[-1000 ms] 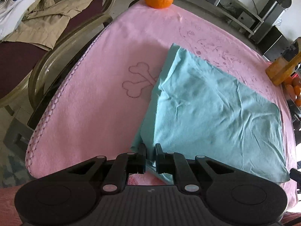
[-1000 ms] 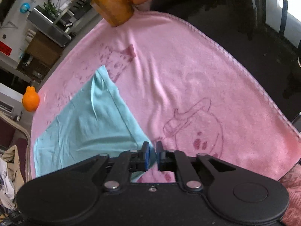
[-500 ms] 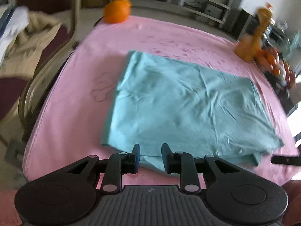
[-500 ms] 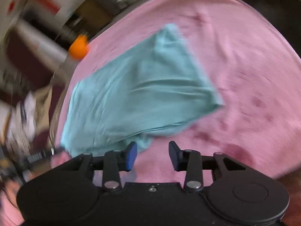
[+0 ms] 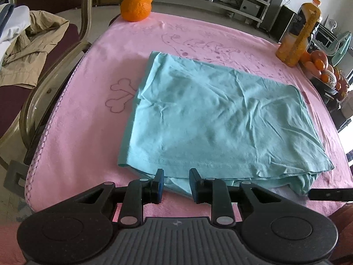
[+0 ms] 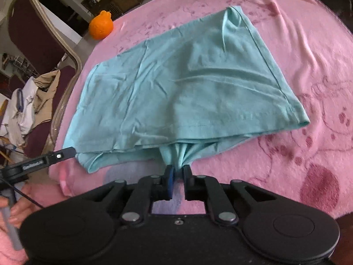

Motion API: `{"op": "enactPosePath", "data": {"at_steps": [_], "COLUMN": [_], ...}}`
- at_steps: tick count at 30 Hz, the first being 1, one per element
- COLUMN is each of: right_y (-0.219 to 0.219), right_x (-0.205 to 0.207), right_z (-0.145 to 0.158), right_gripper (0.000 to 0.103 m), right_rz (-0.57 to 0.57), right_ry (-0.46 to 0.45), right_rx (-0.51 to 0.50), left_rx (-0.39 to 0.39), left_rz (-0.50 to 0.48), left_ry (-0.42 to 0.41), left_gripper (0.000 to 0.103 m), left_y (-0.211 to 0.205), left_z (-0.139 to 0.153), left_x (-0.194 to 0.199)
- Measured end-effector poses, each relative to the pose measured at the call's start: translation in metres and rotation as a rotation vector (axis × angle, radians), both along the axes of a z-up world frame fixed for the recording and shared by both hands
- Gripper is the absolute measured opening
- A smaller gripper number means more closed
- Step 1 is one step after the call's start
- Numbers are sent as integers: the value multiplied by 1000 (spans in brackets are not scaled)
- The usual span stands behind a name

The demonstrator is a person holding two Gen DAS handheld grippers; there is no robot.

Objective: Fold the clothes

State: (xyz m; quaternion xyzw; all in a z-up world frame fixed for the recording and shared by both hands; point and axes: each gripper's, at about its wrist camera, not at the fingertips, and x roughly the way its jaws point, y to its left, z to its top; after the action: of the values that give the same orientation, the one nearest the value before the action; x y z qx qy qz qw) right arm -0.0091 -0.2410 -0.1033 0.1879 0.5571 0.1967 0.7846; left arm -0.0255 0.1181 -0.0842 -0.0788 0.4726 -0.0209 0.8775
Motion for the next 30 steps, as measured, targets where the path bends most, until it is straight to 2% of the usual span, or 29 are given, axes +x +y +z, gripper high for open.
{"op": "enactPosePath", "data": {"at_steps": [1, 3, 6, 8, 10, 12, 21, 23, 25, 30], "right_y": [-7, -31, -80, -102, -110, -108, -81, -75, -67, -46], "right_x": [0, -2, -5, -6, -5, -3, 11, 14, 13, 8], "right_z": [3, 12, 19, 11, -3, -12, -15, -16, -11, 3], "right_gripper": [20, 35, 37, 37, 35, 31, 28, 22, 10, 5], "right_rz": [-14, -108, -341, -469, -522, -533, -510, -505, -485, -413], "right_ry": [2, -45, -96, -64, 1, 37, 14, 9, -21, -121], "right_rx": [32, 67, 75, 57, 87, 119, 94, 88, 24, -188], "left_rx": [-4, -17, -40, -40, -36, -36, -50, -47, -40, -14], "left_rz": [6, 26, 54, 59, 59, 59, 78, 80, 83, 93], "left_ry": [1, 8, 27, 33, 36, 41, 61, 63, 67, 82], "left_gripper": [25, 25, 26, 26, 26, 27, 27, 27, 27, 27], "left_y": [1, 4, 7, 6, 5, 5, 11, 12, 13, 15], "left_z": [0, 0, -2, -2, -3, -4, -8, -9, -9, -12], "left_x": [0, 2, 4, 5, 6, 6, 7, 7, 7, 6]}}
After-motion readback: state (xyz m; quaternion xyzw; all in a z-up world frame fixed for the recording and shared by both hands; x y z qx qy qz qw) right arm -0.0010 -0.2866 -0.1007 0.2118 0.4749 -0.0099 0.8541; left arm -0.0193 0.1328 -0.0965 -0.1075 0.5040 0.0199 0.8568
